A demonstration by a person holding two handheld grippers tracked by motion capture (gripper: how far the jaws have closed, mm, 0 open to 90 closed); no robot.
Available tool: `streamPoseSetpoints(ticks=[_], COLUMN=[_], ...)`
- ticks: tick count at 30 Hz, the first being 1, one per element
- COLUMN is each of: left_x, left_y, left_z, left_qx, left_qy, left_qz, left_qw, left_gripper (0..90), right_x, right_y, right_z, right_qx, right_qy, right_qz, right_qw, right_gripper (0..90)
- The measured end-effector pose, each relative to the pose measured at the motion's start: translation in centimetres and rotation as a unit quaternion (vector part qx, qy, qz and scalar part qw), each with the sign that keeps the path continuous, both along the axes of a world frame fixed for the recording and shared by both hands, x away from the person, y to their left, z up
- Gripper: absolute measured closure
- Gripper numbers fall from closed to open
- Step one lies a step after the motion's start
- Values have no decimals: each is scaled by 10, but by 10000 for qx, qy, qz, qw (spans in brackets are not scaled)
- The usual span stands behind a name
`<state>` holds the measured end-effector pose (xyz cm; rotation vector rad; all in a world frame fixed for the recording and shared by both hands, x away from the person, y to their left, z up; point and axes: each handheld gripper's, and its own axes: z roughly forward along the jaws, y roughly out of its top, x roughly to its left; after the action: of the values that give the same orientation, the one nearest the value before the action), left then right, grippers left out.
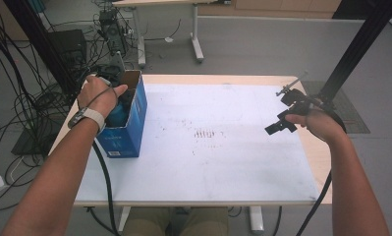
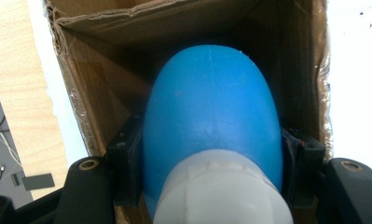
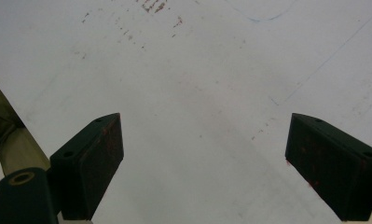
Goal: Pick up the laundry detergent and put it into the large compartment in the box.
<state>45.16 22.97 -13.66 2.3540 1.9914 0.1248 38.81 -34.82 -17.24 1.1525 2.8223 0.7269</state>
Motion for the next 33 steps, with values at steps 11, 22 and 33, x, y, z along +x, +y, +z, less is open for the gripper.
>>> streamPoseSetpoints(ticks=[11, 22, 33], left_x=[-1, -1, -2], left_y=[0, -1, -4], left_z=[-7, -7, -8], left_qx=[1, 18, 54], left_qy=[3, -1, -14], left_qz=[-9, -13, -18], left_qw=[10000, 10000, 10000], left_gripper=[374, 373, 373], right_x=[0, -3, -6], right_y=[0, -2, -7], right_z=[-1, -3, -4], right_qx=[-16, 1, 13], right_qy=[10, 28, 10], right_qz=[8, -26, -57], right_qw=[10000, 10000, 10000], right_gripper=[113, 113, 113])
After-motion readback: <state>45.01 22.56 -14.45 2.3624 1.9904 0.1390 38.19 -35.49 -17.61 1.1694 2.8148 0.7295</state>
